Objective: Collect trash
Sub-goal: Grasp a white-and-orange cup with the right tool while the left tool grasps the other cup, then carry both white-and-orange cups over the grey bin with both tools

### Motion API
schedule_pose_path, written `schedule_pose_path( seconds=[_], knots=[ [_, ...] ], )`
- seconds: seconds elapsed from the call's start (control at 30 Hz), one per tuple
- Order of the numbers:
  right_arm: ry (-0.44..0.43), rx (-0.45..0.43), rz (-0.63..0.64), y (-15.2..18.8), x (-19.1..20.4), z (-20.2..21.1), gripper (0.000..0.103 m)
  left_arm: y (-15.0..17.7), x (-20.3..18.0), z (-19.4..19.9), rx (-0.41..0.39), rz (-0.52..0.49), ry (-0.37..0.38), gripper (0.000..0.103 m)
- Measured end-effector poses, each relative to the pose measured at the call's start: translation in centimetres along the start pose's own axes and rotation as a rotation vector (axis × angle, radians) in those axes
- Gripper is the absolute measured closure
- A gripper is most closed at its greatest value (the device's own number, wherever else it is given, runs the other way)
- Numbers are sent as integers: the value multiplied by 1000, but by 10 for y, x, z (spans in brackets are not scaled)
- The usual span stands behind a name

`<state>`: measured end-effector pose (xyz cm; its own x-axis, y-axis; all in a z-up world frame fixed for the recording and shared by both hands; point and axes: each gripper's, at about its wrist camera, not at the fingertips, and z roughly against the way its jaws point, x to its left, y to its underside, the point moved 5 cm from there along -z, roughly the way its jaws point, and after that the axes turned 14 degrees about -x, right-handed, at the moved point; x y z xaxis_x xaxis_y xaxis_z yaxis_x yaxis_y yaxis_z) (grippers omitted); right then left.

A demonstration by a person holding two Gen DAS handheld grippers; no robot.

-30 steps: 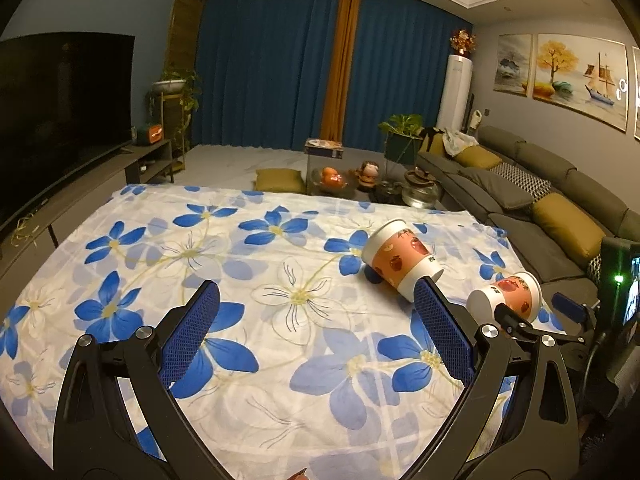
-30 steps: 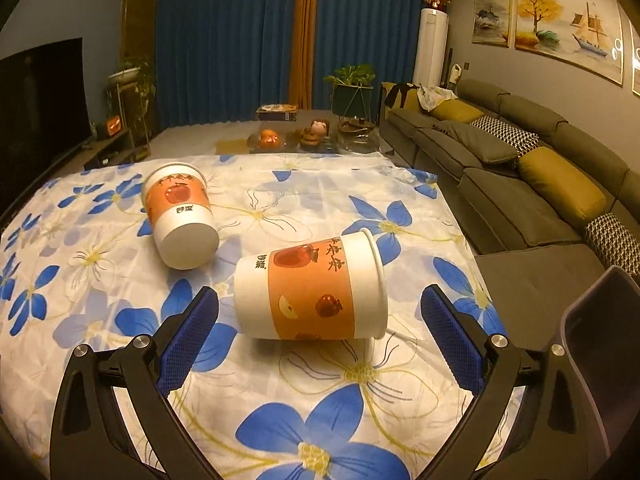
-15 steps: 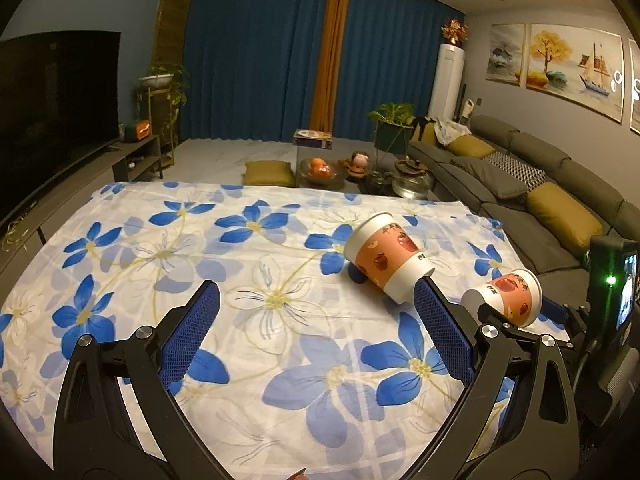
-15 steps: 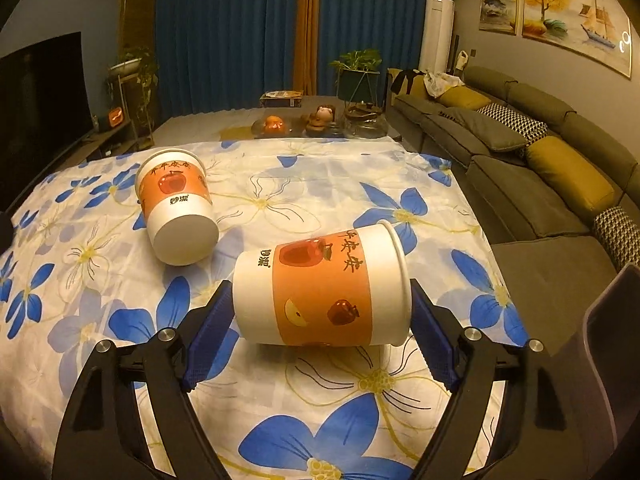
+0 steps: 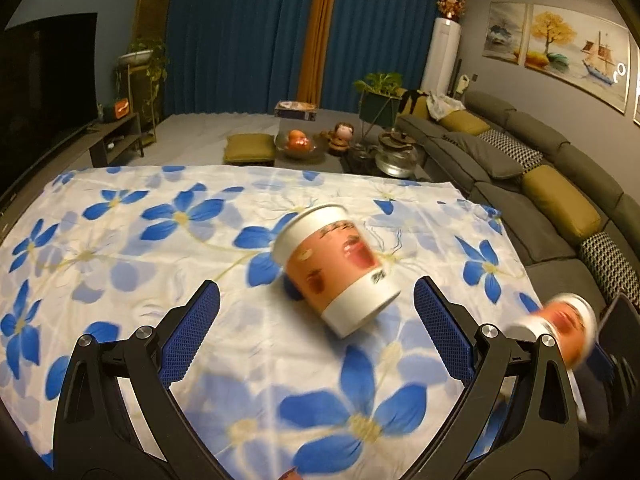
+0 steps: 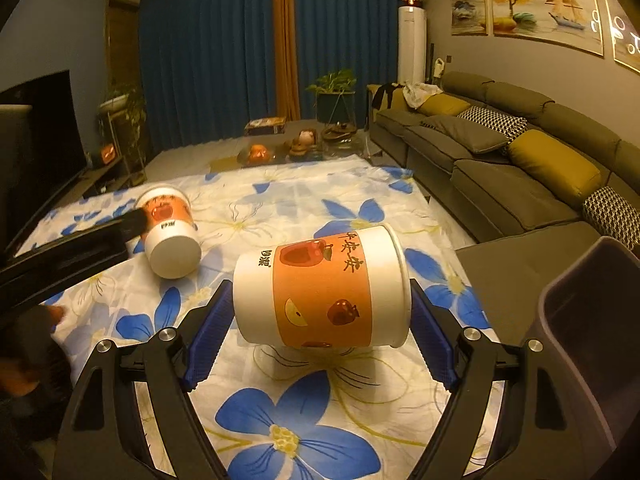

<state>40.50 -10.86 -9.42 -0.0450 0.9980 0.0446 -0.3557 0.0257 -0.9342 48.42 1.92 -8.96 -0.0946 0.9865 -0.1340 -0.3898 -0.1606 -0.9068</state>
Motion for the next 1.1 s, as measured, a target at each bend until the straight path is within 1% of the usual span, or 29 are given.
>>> schedule_pose_path(
  seconds=[0.13, 0.3, 0.37, 0.53, 0.6, 0.73, 0.83, 0.97, 1.1],
  knots=[
    [8, -16, -24, -2, -7, 2, 23, -1, -13, -24, 31, -13, -10, 7],
    [3, -14, -48, -3, -12, -1, 23, 2, -16, -43, 69, -10, -27, 8],
    [-7, -8, -57, -2, -11, -2, 23, 6, -14, -51, 99, 3, -24, 11],
    [-16, -10, -51, -2, -9, -1, 23, 13, -13, -60, 133, 5, -8, 30],
    [-18, -8, -49, -2, -8, 0, 23, 15, -12, -61, 142, 5, 1, 33],
    [-20, -6, -48, -1, -7, 0, 23, 17, -12, -57, 127, -15, 24, 40],
    [-24, -6, -43, 0, -5, 1, 23, 17, -9, -50, 113, -14, 40, 41],
    [-34, -8, -32, 0, -1, 1, 23, 13, -2, -31, 82, -7, 57, 42],
    [-41, -14, -23, -1, 2, 6, 23, 6, 4, 5, 30, -29, 69, 42]
  ],
)
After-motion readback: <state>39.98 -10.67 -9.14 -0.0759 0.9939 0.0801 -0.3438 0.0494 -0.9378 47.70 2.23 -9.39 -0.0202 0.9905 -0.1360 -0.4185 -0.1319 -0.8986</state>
